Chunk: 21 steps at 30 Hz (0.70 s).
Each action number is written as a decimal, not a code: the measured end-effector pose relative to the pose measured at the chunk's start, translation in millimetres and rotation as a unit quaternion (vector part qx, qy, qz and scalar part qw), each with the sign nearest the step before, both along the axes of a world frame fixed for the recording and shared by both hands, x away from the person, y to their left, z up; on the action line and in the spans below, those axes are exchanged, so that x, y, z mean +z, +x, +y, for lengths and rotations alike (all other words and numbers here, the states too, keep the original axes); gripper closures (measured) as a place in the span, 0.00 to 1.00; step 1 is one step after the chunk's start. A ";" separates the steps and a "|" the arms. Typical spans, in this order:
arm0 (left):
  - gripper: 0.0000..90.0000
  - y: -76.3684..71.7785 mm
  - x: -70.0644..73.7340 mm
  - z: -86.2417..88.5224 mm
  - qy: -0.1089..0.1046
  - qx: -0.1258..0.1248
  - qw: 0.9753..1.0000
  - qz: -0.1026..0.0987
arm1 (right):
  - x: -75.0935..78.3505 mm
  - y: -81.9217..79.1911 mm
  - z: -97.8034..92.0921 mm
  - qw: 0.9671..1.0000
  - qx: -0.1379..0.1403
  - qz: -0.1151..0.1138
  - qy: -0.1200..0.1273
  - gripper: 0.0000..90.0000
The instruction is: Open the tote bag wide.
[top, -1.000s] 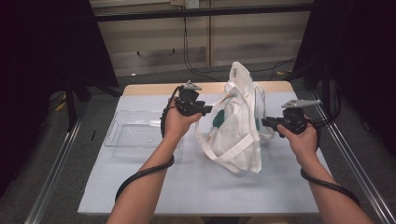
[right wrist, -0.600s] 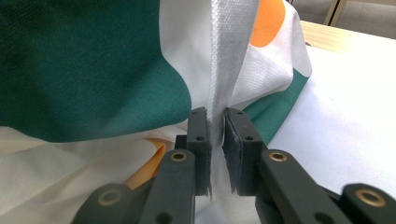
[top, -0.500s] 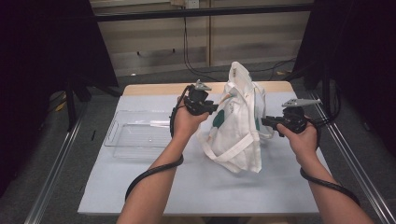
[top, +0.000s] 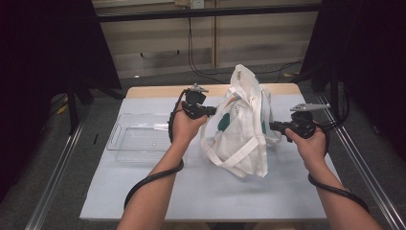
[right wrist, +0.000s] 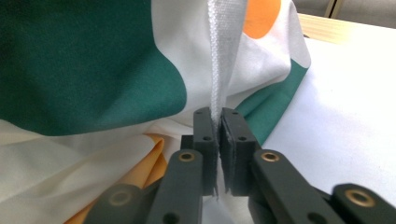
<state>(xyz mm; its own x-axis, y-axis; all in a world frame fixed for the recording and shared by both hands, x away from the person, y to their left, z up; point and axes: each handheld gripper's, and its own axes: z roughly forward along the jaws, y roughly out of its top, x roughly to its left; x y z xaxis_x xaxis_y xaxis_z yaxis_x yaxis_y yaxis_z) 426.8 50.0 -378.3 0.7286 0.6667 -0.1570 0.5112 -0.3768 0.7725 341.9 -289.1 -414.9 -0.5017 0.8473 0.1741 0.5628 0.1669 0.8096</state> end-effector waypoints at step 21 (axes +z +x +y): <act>0.98 -3.7 -20.3 26.2 0.033 0.018 0.999 0.024 | -29.7 -5.0 -19.9 0.999 -0.030 0.038 0.006 0.98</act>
